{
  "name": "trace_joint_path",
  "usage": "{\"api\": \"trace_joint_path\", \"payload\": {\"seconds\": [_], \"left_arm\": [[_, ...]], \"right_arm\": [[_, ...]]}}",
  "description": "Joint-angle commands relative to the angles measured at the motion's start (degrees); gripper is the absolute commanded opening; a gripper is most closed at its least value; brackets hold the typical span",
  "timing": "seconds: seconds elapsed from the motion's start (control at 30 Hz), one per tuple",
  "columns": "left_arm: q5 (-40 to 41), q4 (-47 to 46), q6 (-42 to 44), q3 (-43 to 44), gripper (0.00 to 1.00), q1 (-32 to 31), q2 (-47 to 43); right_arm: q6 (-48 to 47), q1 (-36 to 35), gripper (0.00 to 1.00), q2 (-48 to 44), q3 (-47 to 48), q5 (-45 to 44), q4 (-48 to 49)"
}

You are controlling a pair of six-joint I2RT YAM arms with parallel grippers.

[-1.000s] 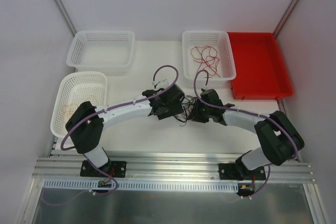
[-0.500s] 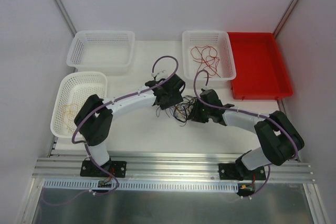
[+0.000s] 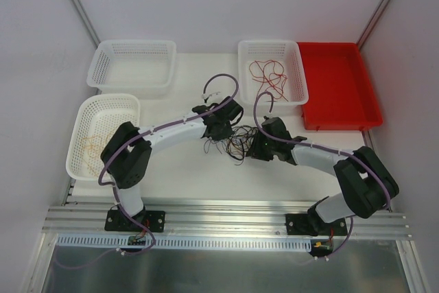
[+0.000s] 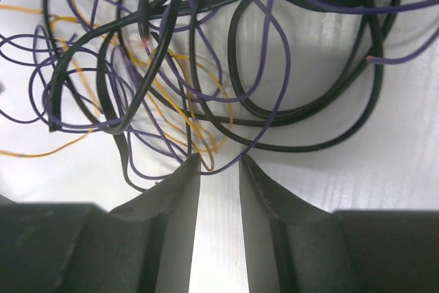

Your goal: Untangle the cables

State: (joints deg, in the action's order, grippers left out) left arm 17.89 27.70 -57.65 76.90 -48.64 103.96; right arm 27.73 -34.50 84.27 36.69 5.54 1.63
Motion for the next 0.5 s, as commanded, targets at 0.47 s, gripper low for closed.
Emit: {"api": "trace_joint_path", "payload": {"seconds": [0.47], "left_arm": [[-0.8, 2.3, 20.4, 2.9, 0.00, -3.2, -20.5]], "right_arm": [[-9.1, -0.3, 0.50, -16.8, 11.6, -7.8, -15.0]]}}
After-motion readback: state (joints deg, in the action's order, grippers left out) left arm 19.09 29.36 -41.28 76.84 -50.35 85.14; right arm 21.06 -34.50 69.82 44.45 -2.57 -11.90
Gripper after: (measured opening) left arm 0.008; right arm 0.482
